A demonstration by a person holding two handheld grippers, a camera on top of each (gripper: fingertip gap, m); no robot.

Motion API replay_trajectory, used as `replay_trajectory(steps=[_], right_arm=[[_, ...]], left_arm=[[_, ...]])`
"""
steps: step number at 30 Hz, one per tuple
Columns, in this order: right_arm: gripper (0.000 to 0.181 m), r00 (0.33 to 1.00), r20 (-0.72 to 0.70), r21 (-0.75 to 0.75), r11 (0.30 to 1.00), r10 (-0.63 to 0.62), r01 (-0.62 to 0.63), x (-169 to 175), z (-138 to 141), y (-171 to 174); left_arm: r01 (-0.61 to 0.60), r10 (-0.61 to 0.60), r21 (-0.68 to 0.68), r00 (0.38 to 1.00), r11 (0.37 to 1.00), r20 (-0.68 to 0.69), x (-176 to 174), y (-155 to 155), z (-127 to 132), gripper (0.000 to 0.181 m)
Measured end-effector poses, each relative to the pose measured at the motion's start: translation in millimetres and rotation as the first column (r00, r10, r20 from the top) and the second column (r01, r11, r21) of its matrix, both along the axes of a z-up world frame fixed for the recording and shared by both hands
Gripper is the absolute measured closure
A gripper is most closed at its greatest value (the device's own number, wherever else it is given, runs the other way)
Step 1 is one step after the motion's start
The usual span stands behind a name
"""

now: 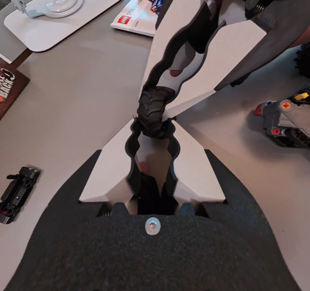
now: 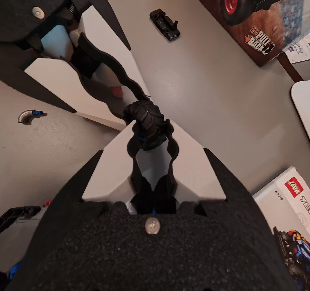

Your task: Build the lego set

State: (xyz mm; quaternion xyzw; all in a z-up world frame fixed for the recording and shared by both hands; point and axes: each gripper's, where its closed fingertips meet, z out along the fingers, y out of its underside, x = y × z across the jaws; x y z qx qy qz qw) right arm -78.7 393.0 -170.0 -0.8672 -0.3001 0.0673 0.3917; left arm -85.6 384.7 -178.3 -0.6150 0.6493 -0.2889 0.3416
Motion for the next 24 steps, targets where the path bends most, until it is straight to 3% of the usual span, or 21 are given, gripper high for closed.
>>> replay_trajectory(steps=[10, 17, 21, 24], right_arm=[[0.153, 0.994, 0.097, 0.042, 0.998, -0.049, 0.045, 0.4, -0.6, 3.1], [0.152, 0.993, 0.116, 0.050, 0.999, -0.016, 0.010, 2.6, -0.8, 1.5], [0.152, 0.992, -0.123, -0.043, 0.999, -0.002, -0.003, 7.7, -2.4, 1.5], [0.153, 0.954, -0.284, -0.180, 0.983, -0.090, 0.040, 14.1, -6.0, 6.8]], left_arm=[[-0.167, 0.173, 0.196, 0.985, 0.966, -0.010, -2.2, 5.7, -0.9, 0.150], [-0.131, 0.141, 0.332, 0.990, 0.934, -0.005, -2.4, 8.1, 1.9, 0.148], [-0.030, 0.021, 0.229, 0.999, 0.973, 0.040, 2.4, 8.2, 5.2, 0.147], [-0.072, 0.062, 0.221, 0.997, 0.973, 0.055, 4.8, 12.9, 7.8, 0.151]])
